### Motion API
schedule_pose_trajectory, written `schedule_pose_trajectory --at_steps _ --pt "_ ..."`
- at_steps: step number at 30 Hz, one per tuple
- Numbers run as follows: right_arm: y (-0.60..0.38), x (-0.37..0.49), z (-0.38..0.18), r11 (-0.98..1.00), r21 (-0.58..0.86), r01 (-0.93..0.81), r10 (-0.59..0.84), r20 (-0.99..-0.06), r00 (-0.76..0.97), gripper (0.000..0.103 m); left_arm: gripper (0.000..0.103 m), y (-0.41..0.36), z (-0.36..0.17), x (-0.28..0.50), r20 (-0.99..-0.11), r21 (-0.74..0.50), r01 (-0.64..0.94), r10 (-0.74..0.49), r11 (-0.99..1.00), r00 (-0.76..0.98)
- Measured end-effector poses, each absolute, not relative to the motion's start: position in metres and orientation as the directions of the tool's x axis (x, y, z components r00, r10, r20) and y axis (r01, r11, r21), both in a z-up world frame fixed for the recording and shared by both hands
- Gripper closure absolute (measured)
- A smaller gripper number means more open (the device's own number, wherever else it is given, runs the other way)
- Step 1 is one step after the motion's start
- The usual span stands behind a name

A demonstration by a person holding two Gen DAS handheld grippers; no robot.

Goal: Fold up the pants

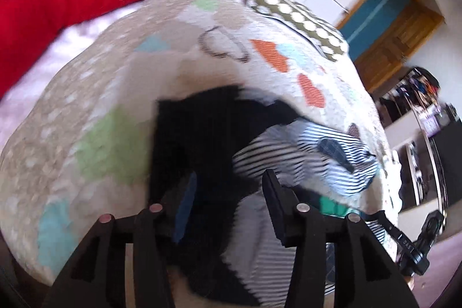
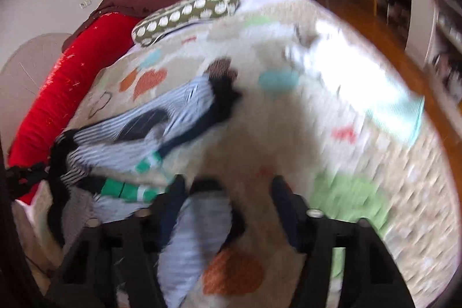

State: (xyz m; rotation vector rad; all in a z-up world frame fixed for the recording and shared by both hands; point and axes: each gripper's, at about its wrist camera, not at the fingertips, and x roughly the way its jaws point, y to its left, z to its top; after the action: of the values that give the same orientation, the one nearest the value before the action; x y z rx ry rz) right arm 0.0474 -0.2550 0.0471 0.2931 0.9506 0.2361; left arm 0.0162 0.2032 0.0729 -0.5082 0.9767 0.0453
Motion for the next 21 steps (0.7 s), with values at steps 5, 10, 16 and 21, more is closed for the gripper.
schedule_pose_trajectory --at_steps 5,10,16,21 --pt "-0.253 0.037 0.031 0.901 0.429 -0.072 0.4 -0.753 0.523 0.084 0.051 0.224 0.052 -0.01 -0.827 -0.347 -0.337 -0.117 0.875 0.549" --pt "-0.253 0.027 0.055 0.925 0.375 -0.06 0.334 -0.728 0.598 0.089 0.051 0.205 0.039 -0.012 -0.844 -0.293 -0.313 -0.09 0.903 0.529" --pt "-0.236 -0.017 0.115 0.998 0.063 0.028 0.008 -0.513 0.858 0.025 0.051 0.198 0.025 -0.007 -0.851 -0.332 -0.32 -0.135 0.887 0.507" --pt "-0.279 -0.007 0.088 0.962 0.266 0.06 0.126 -0.63 0.766 0.051 0.079 0.183 0.027 -0.005 -0.855 -0.255 -0.267 -0.088 0.929 0.512"
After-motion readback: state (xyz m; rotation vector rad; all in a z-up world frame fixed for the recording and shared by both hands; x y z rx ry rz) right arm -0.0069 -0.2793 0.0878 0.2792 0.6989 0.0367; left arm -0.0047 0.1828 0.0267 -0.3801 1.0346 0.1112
